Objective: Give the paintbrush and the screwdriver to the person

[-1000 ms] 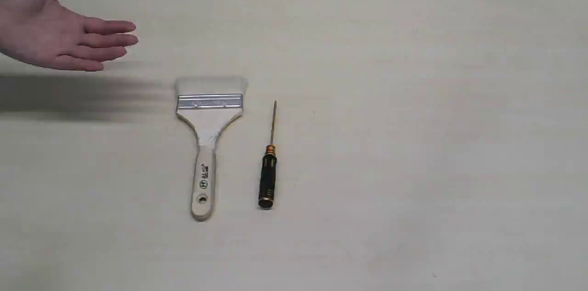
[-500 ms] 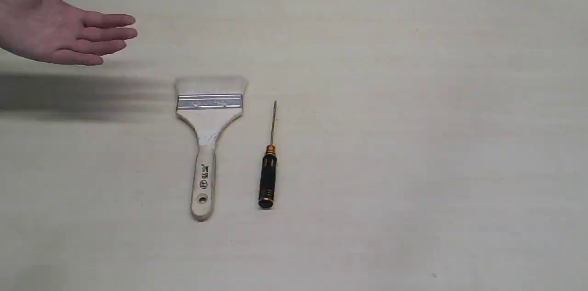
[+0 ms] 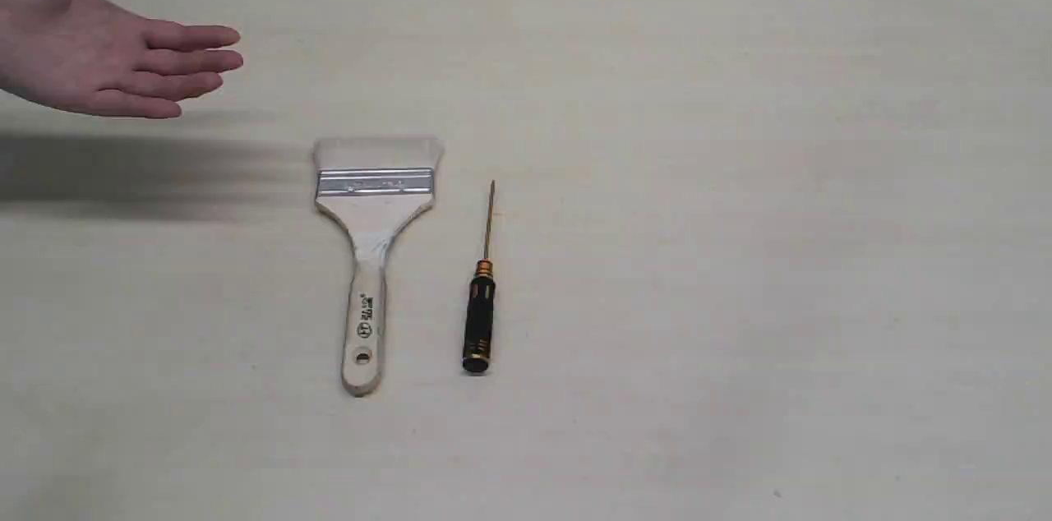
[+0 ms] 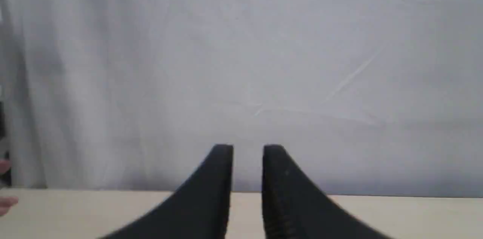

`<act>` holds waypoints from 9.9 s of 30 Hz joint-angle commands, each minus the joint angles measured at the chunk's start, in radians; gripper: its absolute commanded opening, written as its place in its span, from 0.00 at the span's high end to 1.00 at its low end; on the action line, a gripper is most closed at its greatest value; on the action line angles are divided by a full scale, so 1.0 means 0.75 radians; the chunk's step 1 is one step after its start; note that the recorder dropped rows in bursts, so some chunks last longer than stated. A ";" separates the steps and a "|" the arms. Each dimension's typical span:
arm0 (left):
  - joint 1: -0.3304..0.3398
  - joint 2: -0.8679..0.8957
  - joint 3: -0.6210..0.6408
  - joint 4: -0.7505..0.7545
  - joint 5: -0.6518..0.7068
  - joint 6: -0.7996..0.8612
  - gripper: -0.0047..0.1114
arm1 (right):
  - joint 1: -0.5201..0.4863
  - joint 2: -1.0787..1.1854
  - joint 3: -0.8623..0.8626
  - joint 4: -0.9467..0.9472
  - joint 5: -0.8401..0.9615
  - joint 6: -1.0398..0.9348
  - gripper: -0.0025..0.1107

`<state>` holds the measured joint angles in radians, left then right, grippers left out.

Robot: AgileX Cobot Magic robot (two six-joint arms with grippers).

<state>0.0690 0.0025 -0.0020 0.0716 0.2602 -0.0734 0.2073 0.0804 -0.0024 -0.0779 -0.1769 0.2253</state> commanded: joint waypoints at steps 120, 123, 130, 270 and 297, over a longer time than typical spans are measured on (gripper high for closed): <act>-0.007 -0.003 0.003 -0.005 -0.011 -0.003 0.96 | 0.704 2.319 -2.172 0.301 1.336 -0.124 0.94; -0.007 -0.003 0.003 -0.005 -0.011 -0.003 0.96 | 0.730 2.368 -2.334 0.356 1.338 -0.165 0.94; -0.007 -0.003 0.003 -0.005 -0.011 -0.003 0.96 | 0.837 2.648 -2.691 0.307 1.363 -0.212 0.94; -0.007 -0.003 0.003 -0.001 -0.015 -0.003 0.96 | 0.843 2.902 -2.491 0.014 1.639 0.225 0.94; -0.007 -0.003 0.003 -0.006 -0.014 -0.003 0.96 | 0.941 2.693 -2.759 0.078 1.403 -0.006 0.94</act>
<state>0.0690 0.0025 -0.0020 0.0716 0.2602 -0.0734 0.9223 2.0604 -2.0357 -0.0081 0.8957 0.2424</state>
